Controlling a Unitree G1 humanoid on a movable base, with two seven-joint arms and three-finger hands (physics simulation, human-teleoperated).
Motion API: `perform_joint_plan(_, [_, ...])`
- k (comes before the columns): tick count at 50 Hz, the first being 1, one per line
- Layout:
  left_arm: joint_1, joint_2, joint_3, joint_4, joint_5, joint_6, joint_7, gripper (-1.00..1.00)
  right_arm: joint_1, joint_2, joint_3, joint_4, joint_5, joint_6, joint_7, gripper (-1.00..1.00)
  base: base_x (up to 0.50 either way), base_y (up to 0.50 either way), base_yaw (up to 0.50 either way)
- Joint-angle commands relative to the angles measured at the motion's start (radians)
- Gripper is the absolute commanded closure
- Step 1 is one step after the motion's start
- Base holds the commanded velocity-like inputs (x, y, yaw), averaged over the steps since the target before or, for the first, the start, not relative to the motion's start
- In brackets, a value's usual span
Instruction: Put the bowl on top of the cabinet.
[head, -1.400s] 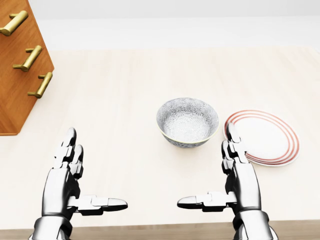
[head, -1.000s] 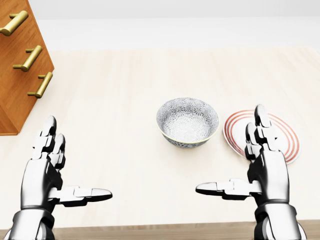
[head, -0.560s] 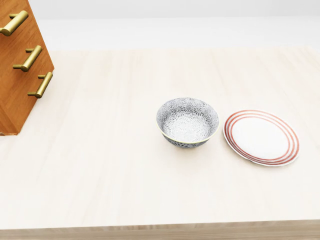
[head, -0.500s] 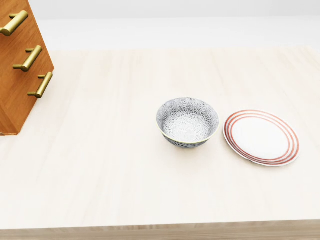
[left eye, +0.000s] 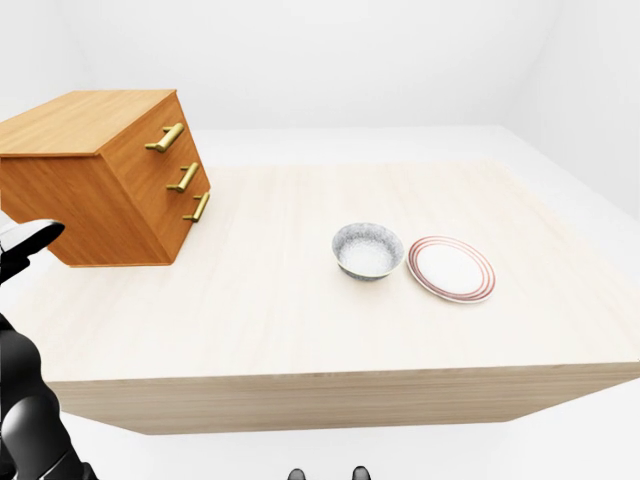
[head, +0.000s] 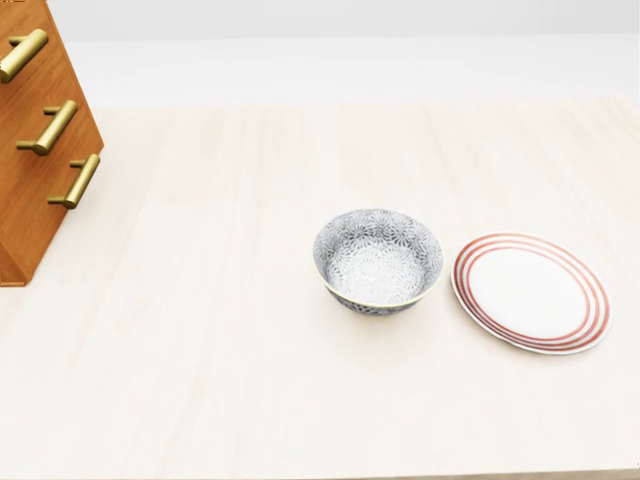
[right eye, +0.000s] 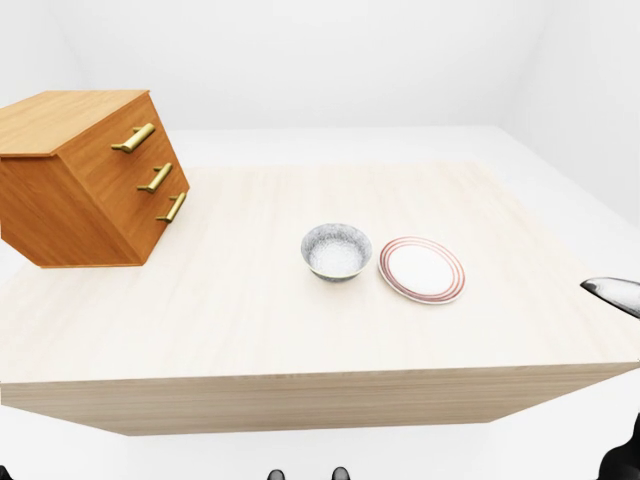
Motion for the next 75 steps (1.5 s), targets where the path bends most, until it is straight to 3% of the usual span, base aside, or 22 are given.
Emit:
perform_joint_plan(1, [-0.003,0.017,0.018,-0.012,-0.029,0.000,0.028,-1.00,0.008,-0.005,-0.004,0.005,0.014,0.000,0.000,-1.00,0.44,0.00,0.00])
perform_joint_plan(31, [0.000,0.033,0.037,-0.030,-0.057,0.000,0.045,-1.00,0.018,0.006,-0.016,0.011,0.010,0.000,0.014,-1.00,0.46,0.00,0.00])
perform_joint_plan(43, [0.002,0.030,0.036,-0.029,-0.049,0.000,0.042,-1.00,0.024,0.019,-0.003,0.013,-0.026,0.000,0.040,-1.00,0.00,0.05,0.00])
perform_joint_plan(75, [0.004,0.028,0.038,-0.029,-0.044,0.000,0.039,-1.00,0.026,0.037,0.012,0.032,-0.069,0.000,0.067,-1.00,0.00,0.36,0.00])
